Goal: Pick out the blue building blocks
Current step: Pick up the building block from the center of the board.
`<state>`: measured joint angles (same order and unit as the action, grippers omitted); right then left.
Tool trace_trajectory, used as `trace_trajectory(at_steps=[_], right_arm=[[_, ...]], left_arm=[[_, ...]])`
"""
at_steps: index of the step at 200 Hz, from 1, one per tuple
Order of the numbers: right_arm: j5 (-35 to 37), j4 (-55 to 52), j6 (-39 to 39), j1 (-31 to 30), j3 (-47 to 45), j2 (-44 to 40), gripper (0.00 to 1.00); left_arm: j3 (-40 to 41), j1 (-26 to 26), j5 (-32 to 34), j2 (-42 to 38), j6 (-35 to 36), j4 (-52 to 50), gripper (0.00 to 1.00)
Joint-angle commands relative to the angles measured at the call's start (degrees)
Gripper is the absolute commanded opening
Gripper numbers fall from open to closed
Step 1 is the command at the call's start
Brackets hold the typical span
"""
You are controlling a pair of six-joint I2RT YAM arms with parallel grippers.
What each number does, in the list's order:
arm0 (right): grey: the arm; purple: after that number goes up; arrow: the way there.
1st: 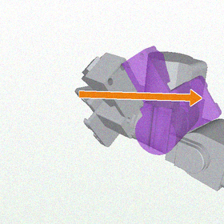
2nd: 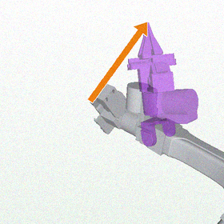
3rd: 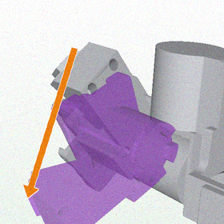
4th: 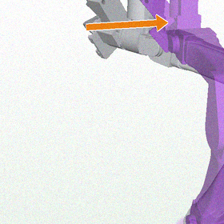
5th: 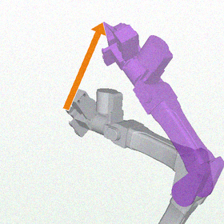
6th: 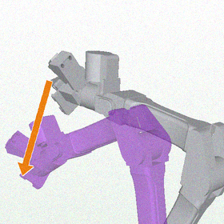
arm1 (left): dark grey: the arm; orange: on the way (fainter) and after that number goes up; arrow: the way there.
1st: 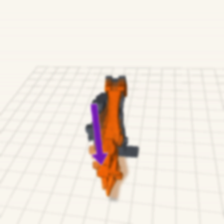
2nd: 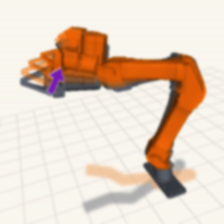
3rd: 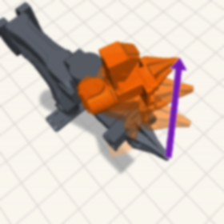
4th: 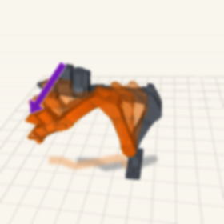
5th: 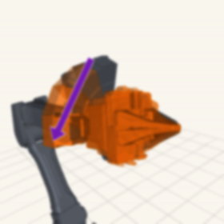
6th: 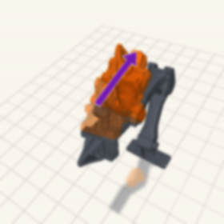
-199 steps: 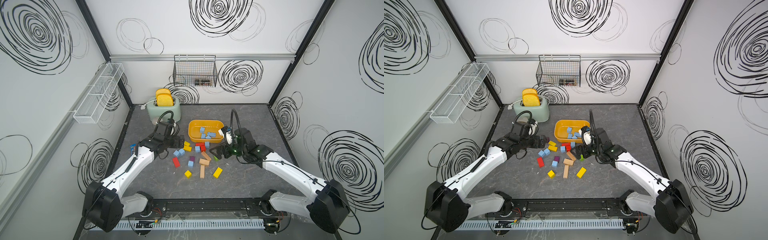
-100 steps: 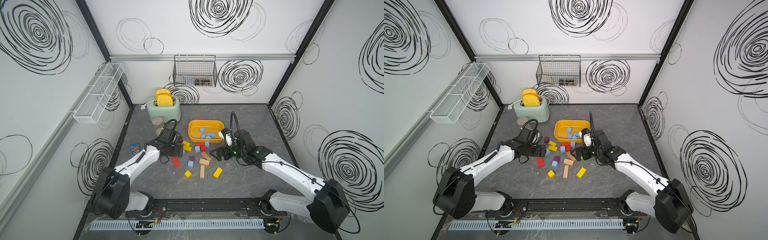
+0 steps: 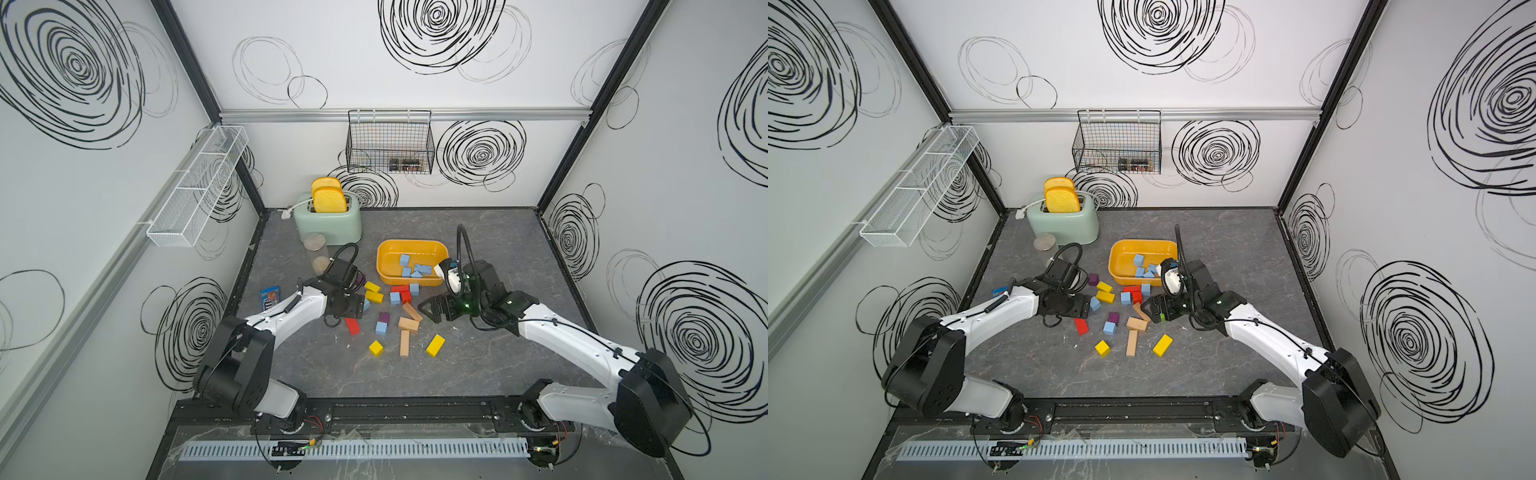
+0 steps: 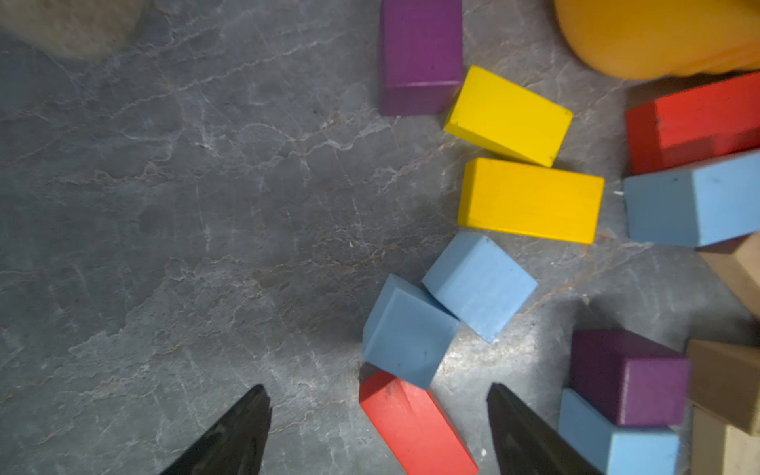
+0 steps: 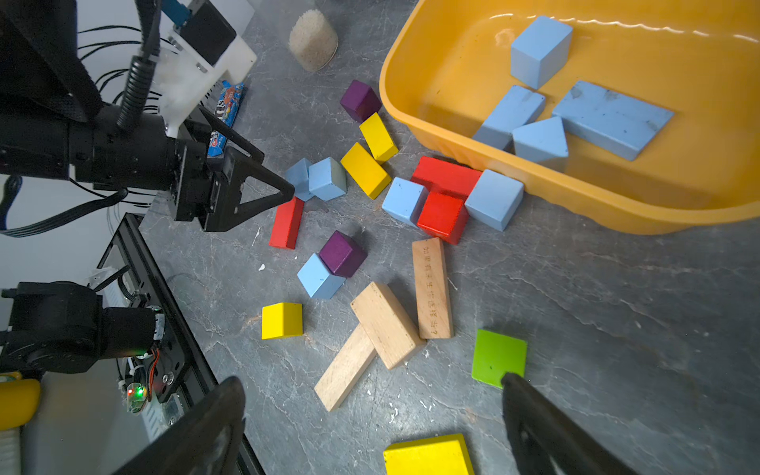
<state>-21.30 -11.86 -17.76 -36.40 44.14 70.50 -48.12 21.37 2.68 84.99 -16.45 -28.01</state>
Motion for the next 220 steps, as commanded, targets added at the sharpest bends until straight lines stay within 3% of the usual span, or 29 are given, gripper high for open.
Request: trace_trajectory(at_steps=[1,220], right_arm=[[-0.4,1.1,0.4,-0.3,0.5,0.9,0.98],[1.3,-0.5,1.6,-0.2,4.9,7.0,0.98]], left_arm=[[0.0,-0.1,0.5,1.4,0.9,1.8,0.85],[-3.2,-3.0,-4.1,9.5,1.0,7.2,0.55]])
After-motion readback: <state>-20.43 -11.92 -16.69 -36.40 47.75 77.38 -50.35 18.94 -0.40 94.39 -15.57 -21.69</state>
